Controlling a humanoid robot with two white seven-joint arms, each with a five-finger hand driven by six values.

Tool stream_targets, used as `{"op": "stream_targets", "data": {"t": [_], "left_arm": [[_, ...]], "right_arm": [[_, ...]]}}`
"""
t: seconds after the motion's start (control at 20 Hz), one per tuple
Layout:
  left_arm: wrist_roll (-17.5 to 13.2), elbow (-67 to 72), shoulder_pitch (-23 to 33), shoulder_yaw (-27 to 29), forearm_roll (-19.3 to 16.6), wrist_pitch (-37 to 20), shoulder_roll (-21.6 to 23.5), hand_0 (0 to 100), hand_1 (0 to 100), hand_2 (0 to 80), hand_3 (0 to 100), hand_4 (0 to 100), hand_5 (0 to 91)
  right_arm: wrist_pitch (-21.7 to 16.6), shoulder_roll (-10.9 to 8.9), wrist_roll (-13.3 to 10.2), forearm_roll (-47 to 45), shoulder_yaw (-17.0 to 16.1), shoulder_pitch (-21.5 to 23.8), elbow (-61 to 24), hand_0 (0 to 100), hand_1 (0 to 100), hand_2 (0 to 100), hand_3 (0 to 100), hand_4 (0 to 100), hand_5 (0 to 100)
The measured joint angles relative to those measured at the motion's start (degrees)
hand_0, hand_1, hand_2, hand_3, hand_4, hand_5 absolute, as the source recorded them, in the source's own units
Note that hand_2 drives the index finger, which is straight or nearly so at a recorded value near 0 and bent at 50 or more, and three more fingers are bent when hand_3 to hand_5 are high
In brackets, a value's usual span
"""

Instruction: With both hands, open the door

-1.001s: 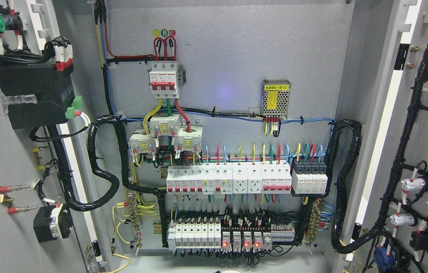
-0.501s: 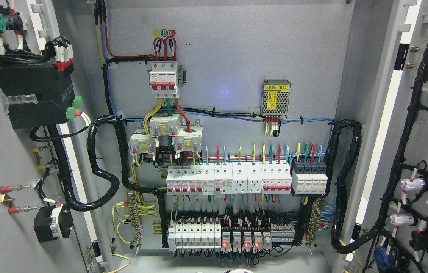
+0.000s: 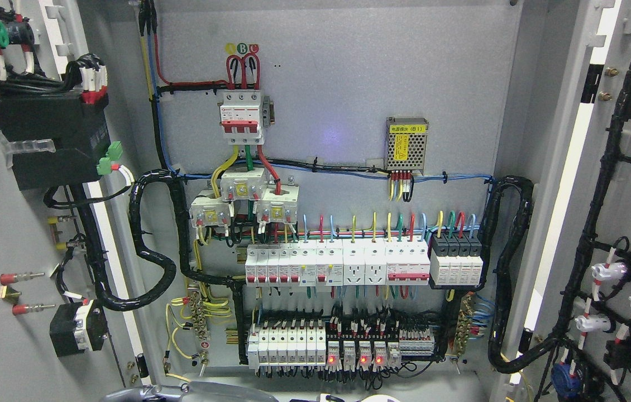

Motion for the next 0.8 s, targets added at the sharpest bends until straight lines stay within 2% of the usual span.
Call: {"op": "stream_targets", "data": {"t": [0.15, 0.35, 0.55, 0.8], "left_arm": [[-0.1, -3.6, 0.8, -1.0, 0.0, -3.8, 0.5, 12, 56, 0.0, 0, 0, 0.0], [-0.4, -8.9, 1.6, -1.9, 0.0, -4.8, 1.0, 12, 56, 0.0, 0, 0, 0.0], [-0.4, -14.8, 2.3, -2.8, 0.0, -5.1, 1.4, 12, 56, 0.0, 0, 0, 0.0], [-0.2, -23.2, 3.1, -4.7, 0.0, -5.1, 2.8, 12, 56, 0.0, 0, 0, 0.0]], "right_arm": [[0.0, -0.42, -4.4, 0.6, -2.5, 3.0, -0.7, 6, 14, 0, 0, 0, 0], [-0.1, -1.33, -8.1, 1.0, -6.0, 7.3, -2.4, 6, 14, 0, 0, 0, 0], [-1.0, -2.25, -9.0, 1.2, -9.9, 11.9, -5.2, 6, 14, 0, 0, 0, 0], [-5.0, -3.32, -9.3, 1.4, -14.1, 17.5, -9.3, 6, 14, 0, 0, 0, 0]]}}
